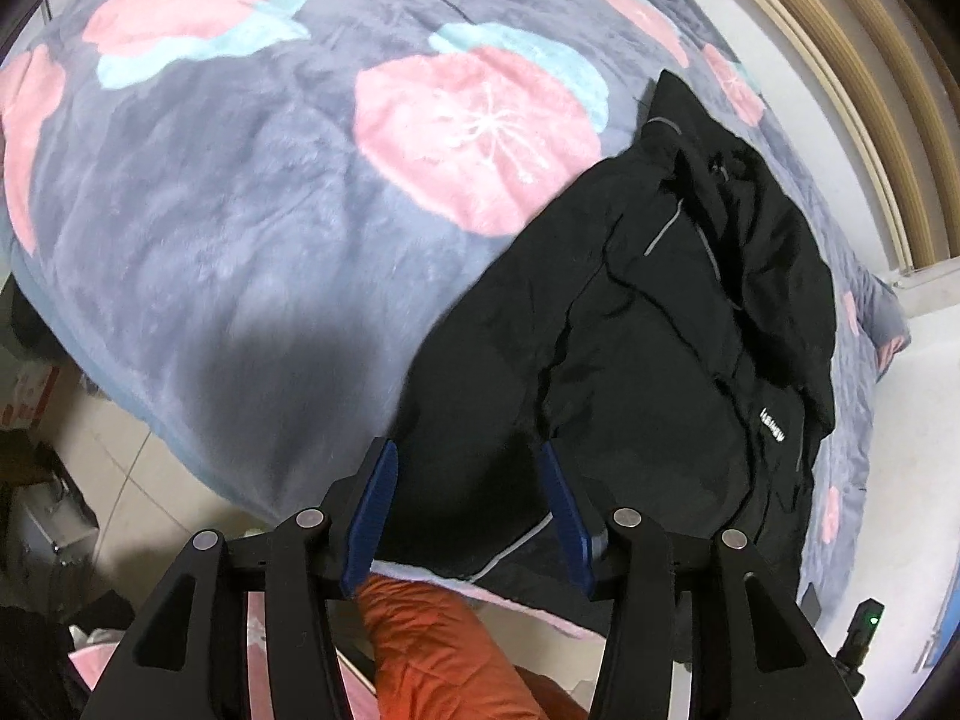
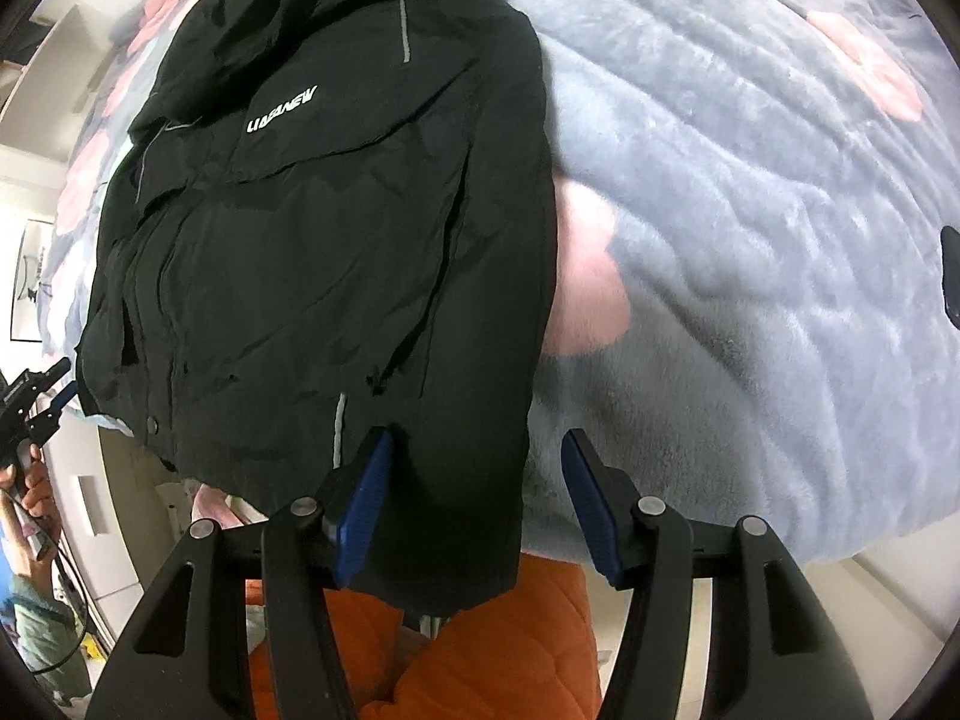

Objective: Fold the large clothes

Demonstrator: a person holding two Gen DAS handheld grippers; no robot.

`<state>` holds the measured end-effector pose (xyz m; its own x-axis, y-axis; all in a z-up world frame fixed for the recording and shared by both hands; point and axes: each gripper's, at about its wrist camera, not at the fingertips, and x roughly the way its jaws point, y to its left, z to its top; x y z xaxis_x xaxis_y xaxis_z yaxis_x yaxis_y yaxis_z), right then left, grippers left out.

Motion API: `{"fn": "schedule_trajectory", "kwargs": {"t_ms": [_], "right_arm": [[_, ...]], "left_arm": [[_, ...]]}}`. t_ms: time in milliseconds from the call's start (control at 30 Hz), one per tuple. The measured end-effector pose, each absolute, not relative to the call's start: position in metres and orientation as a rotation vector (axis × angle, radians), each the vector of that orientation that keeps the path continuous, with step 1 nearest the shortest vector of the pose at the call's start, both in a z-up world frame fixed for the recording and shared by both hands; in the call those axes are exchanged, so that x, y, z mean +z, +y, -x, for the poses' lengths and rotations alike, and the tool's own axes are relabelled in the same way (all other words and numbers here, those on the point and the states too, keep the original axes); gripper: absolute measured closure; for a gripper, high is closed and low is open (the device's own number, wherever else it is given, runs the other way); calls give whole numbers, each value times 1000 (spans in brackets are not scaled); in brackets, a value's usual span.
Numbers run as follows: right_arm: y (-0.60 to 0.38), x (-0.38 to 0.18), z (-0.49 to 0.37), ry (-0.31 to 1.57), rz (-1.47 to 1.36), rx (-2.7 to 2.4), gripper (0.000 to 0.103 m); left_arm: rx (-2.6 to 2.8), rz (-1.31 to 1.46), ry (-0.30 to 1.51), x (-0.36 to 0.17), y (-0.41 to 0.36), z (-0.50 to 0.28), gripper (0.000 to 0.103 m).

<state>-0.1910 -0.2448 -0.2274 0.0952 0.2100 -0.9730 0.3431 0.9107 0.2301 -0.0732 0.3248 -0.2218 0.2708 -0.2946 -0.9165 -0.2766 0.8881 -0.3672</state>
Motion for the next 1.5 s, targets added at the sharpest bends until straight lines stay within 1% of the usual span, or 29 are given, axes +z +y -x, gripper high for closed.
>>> {"fn": "schedule_trajectory", "kwargs": {"t_ms": [200, 433, 467, 533, 600, 700, 833, 1000, 1067, 1133, 1167, 1200, 1233, 1367, 1400, 1433, 1467, 1500], "right_arm": [[-239, -234, 201, 1503, -460, -67, 42], [-236, -249, 205, 1516, -536, -35, 42], [-237, -251, 204, 1516, -548, -31, 42], [-240, -256, 203, 1520, -579, -32, 41], [-243, -260, 201, 1522, -614, -33, 41], [-243, -265, 197, 1528, -646, -32, 39], [-242, -268, 195, 1538, -655, -34, 39], [-247, -275, 193, 1548, -711, -33, 38], [-247, -275, 193, 1548, -724, -29, 38], [-247, -271, 193, 1542, -729, -12, 38], [-246, -269, 193, 1537, -725, 2, 38], [-246, -268, 192, 1535, -717, 11, 38], [-244, -268, 191, 1539, -711, 11, 38], [-240, -280, 187, 1561, -704, -1, 37], [-239, -282, 187, 1563, -699, 0, 37], [-239, -285, 187, 1567, -702, 0, 37], [-239, -286, 187, 1569, -712, -1, 37], [-239, -286, 187, 1566, -723, -1, 37]], "left_arm": [[-7, 562, 1311, -232, 332, 80, 49], [-47, 650, 1313, -235, 346, 89, 46], [-58, 669, 1310, -235, 348, 90, 45], [-90, 717, 1312, -238, 353, 90, 31], [-86, 716, 1325, -243, 353, 86, 29], [-28, 670, 1334, -249, 353, 78, 29], [-52, 609, 1290, -242, 347, 70, 29], [-134, 500, 1392, -267, 331, 58, 29], [-182, 507, 1396, -270, 328, 60, 40], [-227, 492, 1382, -262, 327, 65, 52], [-253, 493, 1368, -256, 327, 69, 54], [-280, 507, 1361, -253, 328, 71, 60], [-329, 559, 1357, -252, 330, 73, 61], [-276, 512, 1408, -263, 329, 69, 60], [-270, 506, 1427, -269, 328, 67, 58], [-262, 510, 1453, -277, 326, 65, 50], [-256, 515, 1467, -281, 324, 64, 46], [-259, 528, 1484, -286, 322, 62, 43]]}}
